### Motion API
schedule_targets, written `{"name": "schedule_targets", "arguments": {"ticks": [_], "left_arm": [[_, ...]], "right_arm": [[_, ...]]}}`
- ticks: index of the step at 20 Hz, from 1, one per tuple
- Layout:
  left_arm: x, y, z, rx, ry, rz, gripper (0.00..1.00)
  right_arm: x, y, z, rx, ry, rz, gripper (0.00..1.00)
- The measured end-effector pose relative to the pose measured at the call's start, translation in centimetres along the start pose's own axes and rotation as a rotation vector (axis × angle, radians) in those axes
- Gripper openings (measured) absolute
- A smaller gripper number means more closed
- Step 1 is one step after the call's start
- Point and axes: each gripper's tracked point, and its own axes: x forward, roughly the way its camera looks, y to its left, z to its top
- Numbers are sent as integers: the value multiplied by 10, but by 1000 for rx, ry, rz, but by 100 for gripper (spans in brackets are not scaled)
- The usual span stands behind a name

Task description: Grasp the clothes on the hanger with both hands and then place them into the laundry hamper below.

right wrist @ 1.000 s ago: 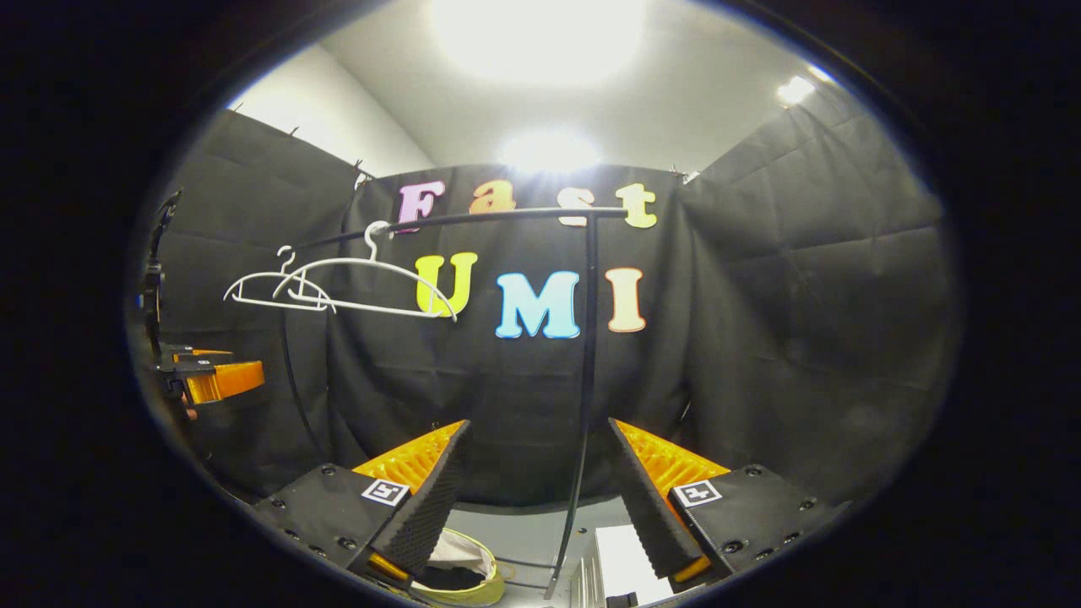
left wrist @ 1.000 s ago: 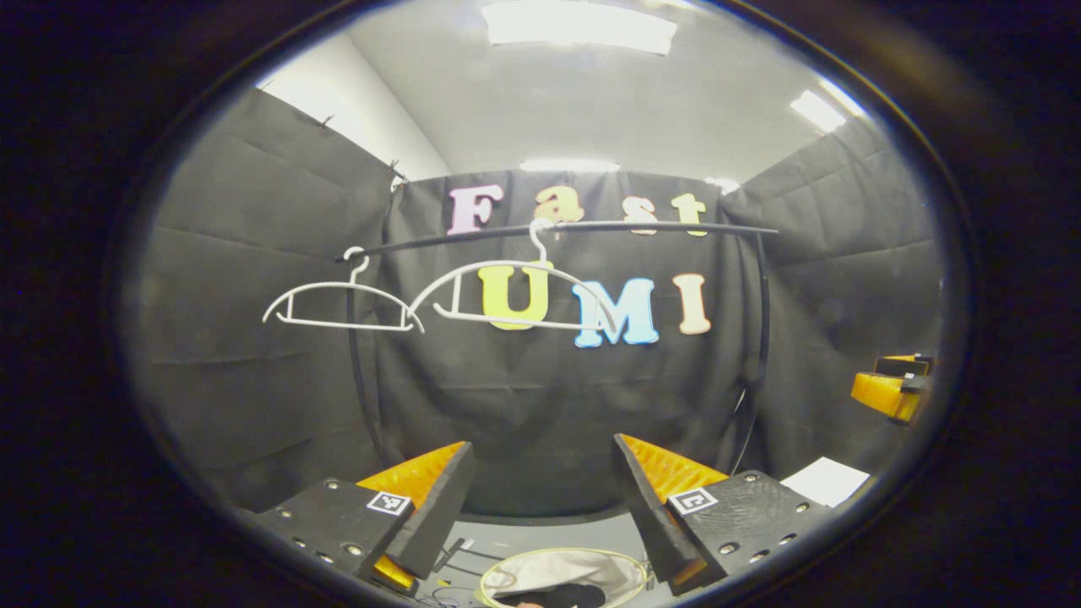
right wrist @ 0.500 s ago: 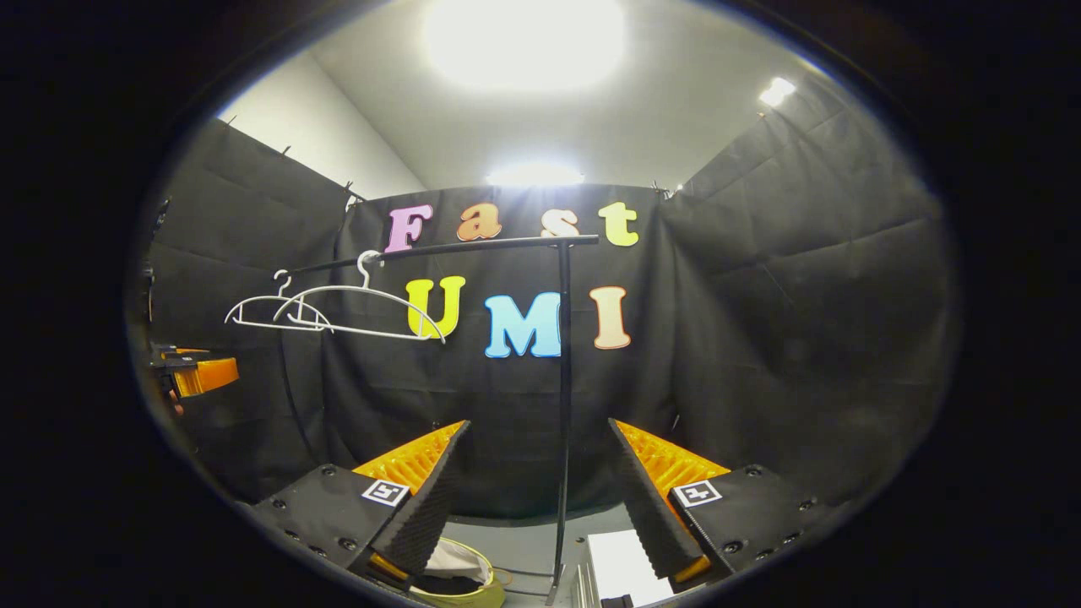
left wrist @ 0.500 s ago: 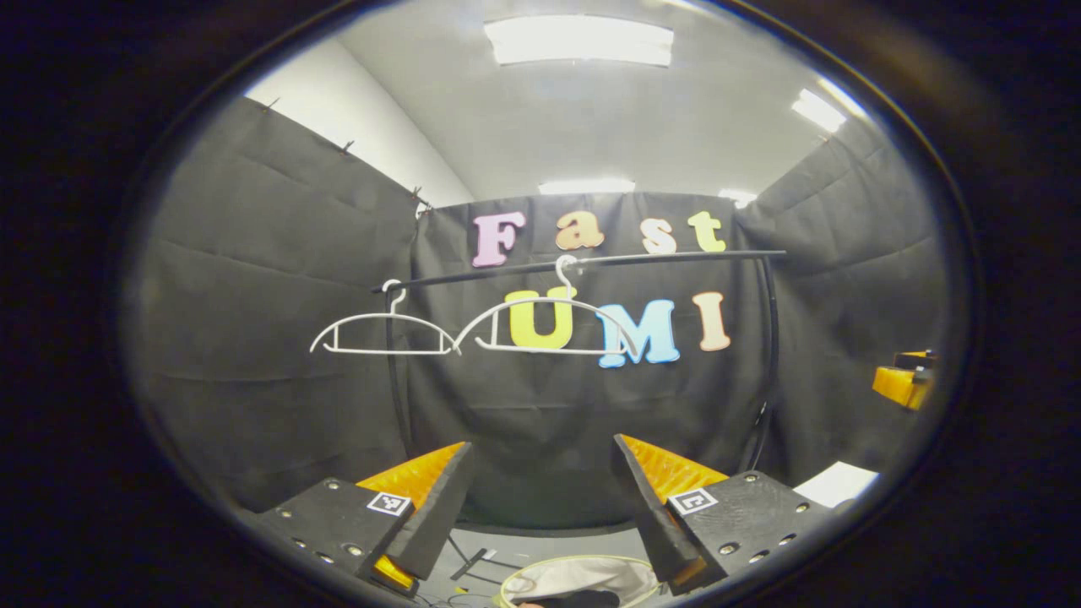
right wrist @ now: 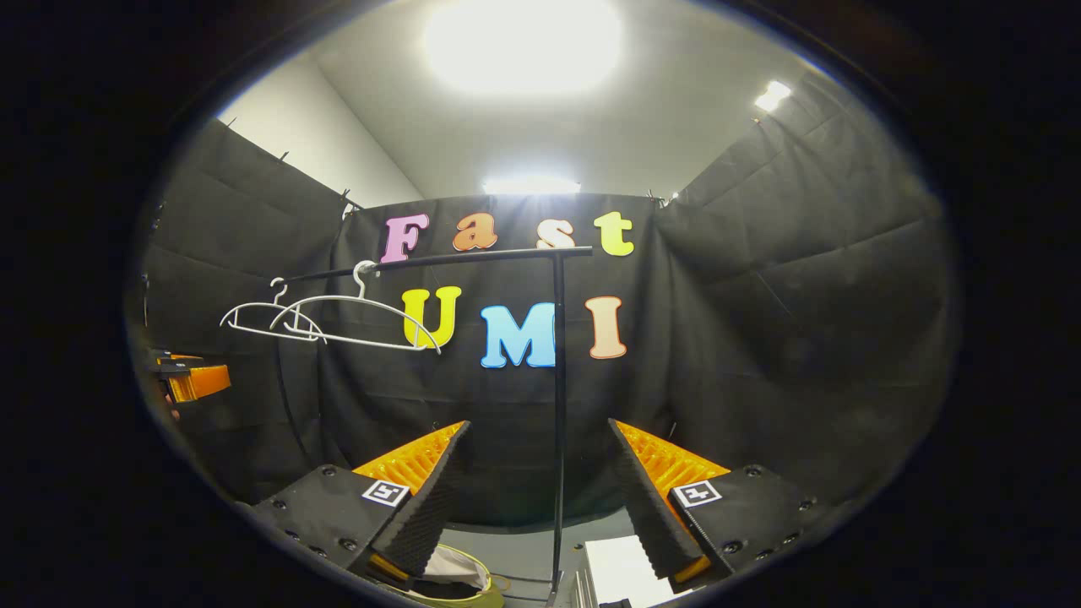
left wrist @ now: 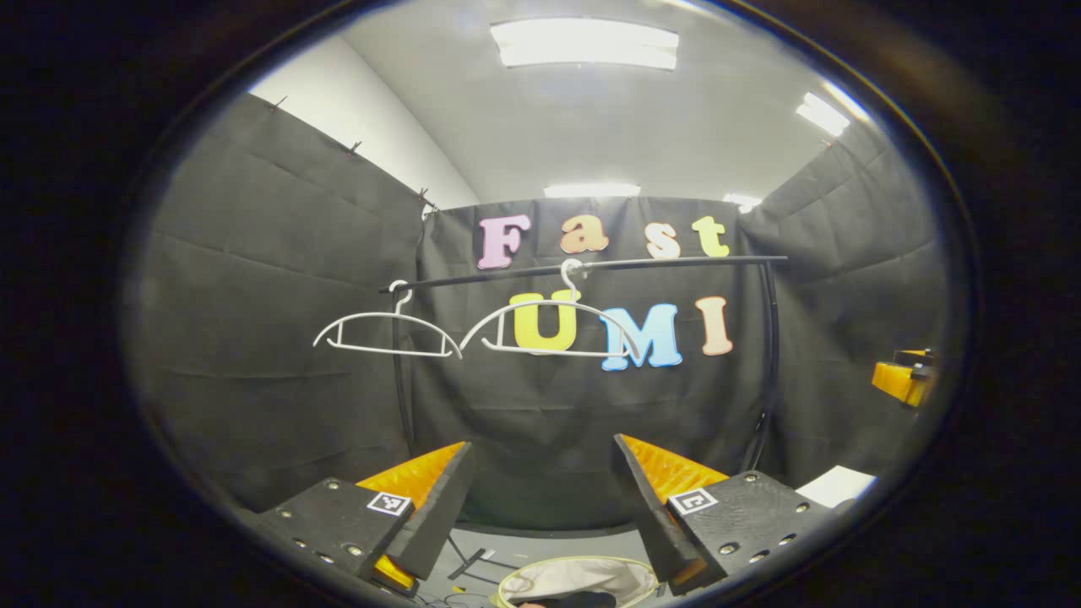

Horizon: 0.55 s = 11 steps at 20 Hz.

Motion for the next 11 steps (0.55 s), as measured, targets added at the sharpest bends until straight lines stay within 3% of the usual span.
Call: {"name": "schedule_targets", "arguments": {"ticks": [11], "left_arm": [[6,4,-3,13,-11,-18,94]], "right_arm": [[5,0,-2,-4,-6,-23,98]]}}
